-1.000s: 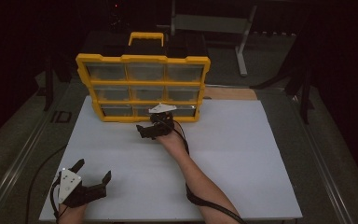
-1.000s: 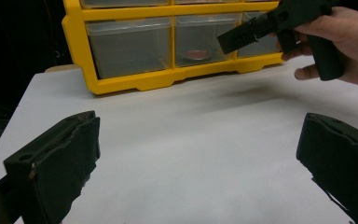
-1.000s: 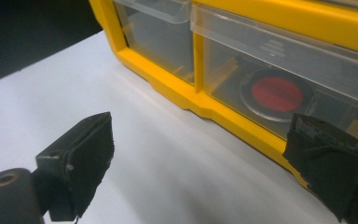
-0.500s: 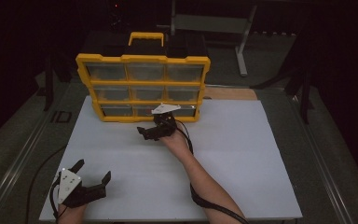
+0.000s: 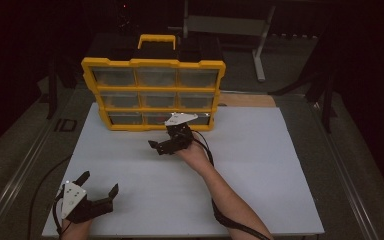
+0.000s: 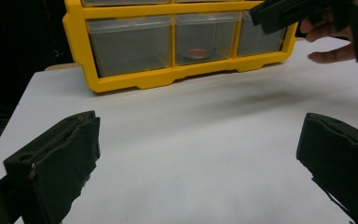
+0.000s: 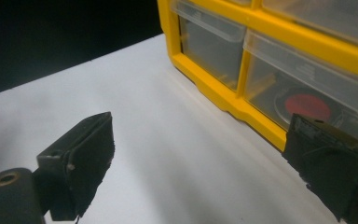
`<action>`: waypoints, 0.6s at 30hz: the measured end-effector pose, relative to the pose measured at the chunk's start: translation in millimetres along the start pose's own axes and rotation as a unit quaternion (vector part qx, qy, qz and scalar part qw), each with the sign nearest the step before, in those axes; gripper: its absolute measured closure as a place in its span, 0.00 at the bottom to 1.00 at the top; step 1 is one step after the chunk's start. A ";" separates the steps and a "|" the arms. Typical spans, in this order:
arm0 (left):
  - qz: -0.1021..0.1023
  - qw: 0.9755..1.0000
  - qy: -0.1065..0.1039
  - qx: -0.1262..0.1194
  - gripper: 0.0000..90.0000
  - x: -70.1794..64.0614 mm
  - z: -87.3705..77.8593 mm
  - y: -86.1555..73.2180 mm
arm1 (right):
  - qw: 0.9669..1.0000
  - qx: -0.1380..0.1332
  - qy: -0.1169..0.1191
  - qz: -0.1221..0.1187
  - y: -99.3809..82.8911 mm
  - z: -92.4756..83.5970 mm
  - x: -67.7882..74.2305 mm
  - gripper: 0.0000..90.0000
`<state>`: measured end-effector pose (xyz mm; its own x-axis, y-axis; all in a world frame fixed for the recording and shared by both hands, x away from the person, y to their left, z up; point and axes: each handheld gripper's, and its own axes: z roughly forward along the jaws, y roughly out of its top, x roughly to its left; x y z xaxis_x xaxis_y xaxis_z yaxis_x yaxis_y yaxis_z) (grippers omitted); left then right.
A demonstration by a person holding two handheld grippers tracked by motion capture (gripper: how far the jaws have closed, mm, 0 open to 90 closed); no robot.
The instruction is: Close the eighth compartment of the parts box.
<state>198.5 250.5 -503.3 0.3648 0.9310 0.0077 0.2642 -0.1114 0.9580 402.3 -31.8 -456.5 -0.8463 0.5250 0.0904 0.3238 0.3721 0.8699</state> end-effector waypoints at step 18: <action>-0.003 1.000 0.001 0.001 0.00 0.7 -0.1 -0.4 | 0.999 -0.018 0.017 -0.043 4.2 -50.6 14.2 0.09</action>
<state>198.6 251.2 -503.6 0.3610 0.9326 0.0025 0.2679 -0.1063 0.9576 370.2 -61.6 -427.0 -0.8846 0.4654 0.0301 0.2336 0.3863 0.8923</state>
